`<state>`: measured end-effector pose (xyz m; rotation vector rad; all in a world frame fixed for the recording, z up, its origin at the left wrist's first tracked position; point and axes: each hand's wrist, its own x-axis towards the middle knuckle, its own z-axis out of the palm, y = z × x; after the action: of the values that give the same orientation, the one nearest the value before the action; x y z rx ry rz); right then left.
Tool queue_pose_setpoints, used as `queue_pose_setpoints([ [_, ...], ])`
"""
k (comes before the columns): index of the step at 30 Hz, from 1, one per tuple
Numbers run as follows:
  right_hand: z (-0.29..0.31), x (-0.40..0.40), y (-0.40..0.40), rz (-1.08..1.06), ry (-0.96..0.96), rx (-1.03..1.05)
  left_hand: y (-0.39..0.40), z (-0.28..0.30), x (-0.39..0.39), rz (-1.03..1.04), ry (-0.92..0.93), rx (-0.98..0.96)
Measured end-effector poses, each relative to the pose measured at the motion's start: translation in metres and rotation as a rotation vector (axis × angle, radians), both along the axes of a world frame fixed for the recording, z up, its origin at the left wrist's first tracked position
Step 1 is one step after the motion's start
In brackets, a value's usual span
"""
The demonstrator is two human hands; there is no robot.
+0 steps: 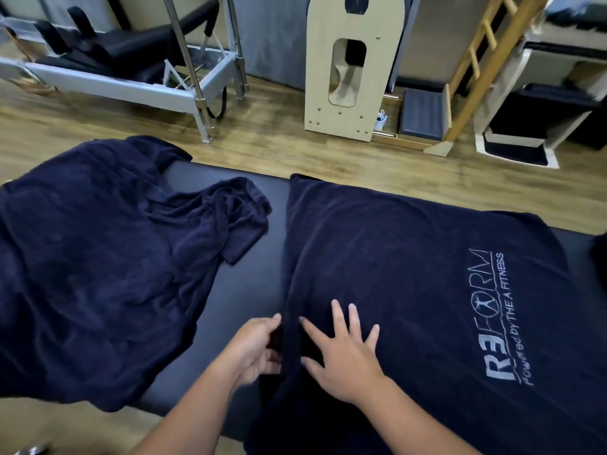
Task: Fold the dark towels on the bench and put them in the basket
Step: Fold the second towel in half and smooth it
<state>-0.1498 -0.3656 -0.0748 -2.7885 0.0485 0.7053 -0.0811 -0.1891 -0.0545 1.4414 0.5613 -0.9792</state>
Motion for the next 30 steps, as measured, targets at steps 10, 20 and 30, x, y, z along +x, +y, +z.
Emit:
queue_pose_setpoints([
  [10, 0.012, -0.026, 0.041, -0.140, 0.027, 0.018, 0.005, -0.015, -0.039, -0.153, -0.348, 0.205],
  [20, 0.005, -0.041, 0.026, -0.254, 0.133, 0.015, 0.021, -0.025, -0.017, 0.315, -0.339, 0.517],
  [30, -0.010, -0.138, -0.024, -0.351, 0.020, -0.097, 0.037, -0.021, -0.071, -0.551, -0.555, 0.818],
])
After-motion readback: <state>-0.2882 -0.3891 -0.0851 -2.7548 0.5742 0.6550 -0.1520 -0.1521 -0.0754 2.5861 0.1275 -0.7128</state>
